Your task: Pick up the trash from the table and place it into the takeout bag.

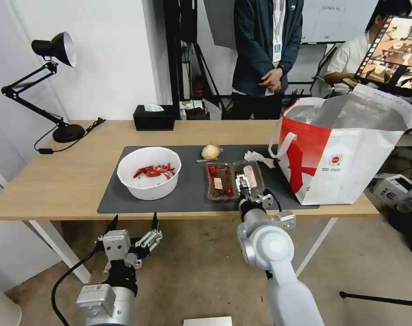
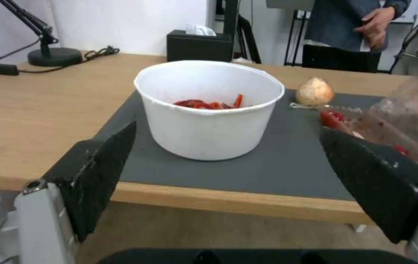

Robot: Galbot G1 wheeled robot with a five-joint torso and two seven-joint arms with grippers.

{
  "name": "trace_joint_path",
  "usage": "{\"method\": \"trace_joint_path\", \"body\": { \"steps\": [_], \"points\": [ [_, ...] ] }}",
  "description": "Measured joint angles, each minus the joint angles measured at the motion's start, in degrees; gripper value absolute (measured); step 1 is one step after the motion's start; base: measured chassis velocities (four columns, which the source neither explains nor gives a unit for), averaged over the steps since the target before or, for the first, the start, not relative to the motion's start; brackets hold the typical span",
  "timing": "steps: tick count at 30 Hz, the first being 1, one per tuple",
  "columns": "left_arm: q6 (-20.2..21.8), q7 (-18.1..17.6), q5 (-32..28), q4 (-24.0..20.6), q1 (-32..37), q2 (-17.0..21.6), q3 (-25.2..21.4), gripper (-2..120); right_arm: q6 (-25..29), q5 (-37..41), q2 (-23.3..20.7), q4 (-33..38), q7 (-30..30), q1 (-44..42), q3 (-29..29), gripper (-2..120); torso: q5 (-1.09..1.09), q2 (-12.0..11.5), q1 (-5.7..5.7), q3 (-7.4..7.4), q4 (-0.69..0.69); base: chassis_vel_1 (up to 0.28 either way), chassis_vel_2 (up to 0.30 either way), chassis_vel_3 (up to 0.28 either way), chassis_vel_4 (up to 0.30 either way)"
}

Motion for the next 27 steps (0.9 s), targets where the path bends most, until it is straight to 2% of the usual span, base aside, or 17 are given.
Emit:
{"method": "trace_joint_path", "body": {
  "steps": [7, 18, 22, 25, 27],
  "points": [
    [-0.10, -0.04, 0.00, 0.00, 0.02, 0.03, 0.04, 100, -3.96, -16.75, -0.13, -2.35, -7.00, -1.04, -3.58, 100, 0.00, 0.00, 0.00, 0.00, 0.00, 0.000, 0.000, 0.000, 0.000],
    [-1.16, -0.19, -0.08, 0.00, 0.11, 0.13, -0.29, 100, -5.92, -20.91, -0.20, -2.97, -8.01, -1.36, -5.36, 100, 0.00, 0.00, 0.00, 0.00, 0.01, 0.000, 0.000, 0.000, 0.000],
    [-1.19, -0.20, -1.65, 0.00, -0.20, 0.20, 0.12, 100, -6.39, -22.08, -2.28, 1.08, -9.63, -4.26, -4.68, 100, 0.01, 0.00, 0.00, -0.01, 0.01, 0.000, 0.000, 0.000, 0.000],
    [-0.27, -0.34, -8.00, 0.00, -1.36, 0.61, 2.55, 100, -7.65, -28.22, -7.36, 4.81, -16.19, -7.70, -0.67, 100, 0.01, 0.00, 0.00, -0.01, 0.00, 0.000, 0.000, 0.000, 0.000],
    [0.72, -0.46, -10.29, 0.01, -1.93, 0.76, 3.43, 100, -7.91, -30.34, -8.84, 4.99, -18.16, -8.08, 0.55, 100, 0.02, 0.00, -0.01, -0.01, -0.01, 0.000, 0.000, 0.000, 0.000]
  ]
}}
